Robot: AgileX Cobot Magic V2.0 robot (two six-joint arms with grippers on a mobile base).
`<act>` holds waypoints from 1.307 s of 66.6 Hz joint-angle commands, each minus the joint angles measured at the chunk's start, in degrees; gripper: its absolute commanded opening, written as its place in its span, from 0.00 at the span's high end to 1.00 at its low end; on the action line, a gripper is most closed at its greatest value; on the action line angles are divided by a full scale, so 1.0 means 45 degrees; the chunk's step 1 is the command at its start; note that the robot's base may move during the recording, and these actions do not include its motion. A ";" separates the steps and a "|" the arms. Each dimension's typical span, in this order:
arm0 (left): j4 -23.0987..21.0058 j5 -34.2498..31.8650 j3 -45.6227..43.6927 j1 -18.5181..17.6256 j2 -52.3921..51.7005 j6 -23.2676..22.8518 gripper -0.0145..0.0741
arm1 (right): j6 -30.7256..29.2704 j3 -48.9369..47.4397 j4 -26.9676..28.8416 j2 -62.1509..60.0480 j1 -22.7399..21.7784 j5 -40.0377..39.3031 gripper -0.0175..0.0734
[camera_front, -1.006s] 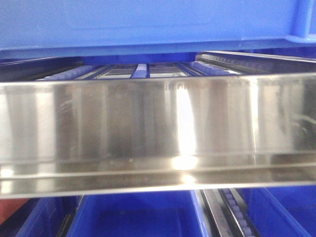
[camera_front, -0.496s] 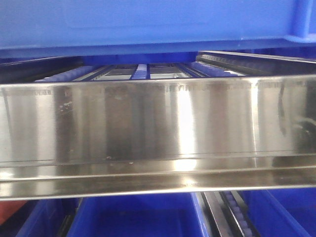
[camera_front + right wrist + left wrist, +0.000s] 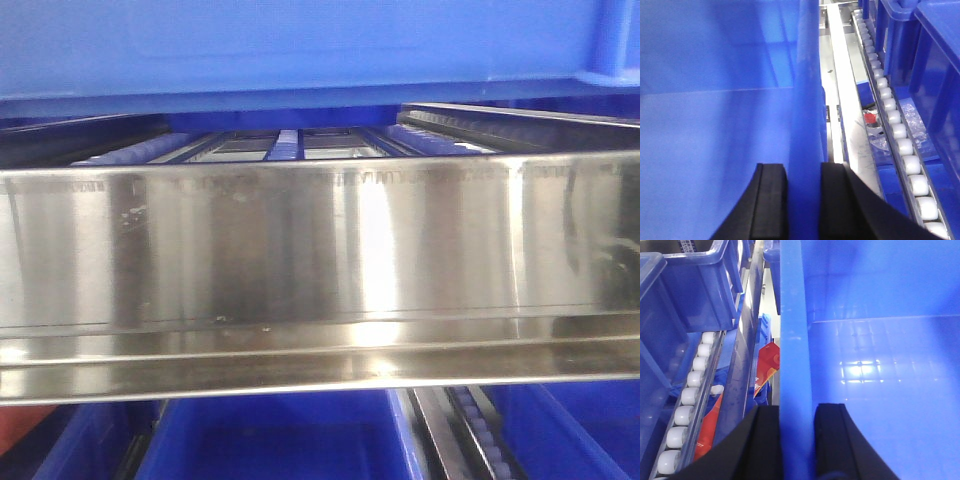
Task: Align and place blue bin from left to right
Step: 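Raise the held bin with both grippers above the upper steel shelf edge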
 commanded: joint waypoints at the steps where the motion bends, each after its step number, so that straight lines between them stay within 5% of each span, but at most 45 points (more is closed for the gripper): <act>1: 0.0291 -0.1084 -0.0137 -0.0082 -0.0173 0.0017 0.96 | -0.0125 -0.0212 -0.0161 -0.0215 0.0080 -0.1534 0.89; 37: 0.0255 -0.1376 -0.0163 -0.0042 -0.0173 0.0017 0.96 | 0.0333 -0.0569 -0.0132 0.0221 0.0080 -0.1488 0.89; 56: -0.2935 -0.2668 -0.0303 0.1753 0.0121 0.1131 0.96 | 0.0333 -0.2447 -0.0050 0.2066 0.0080 -0.1031 0.89; 87: -0.3621 -0.3817 -0.0303 0.2619 0.1665 0.1460 0.96 | 0.0641 -0.2444 0.0290 0.3536 -0.0672 -0.1755 0.89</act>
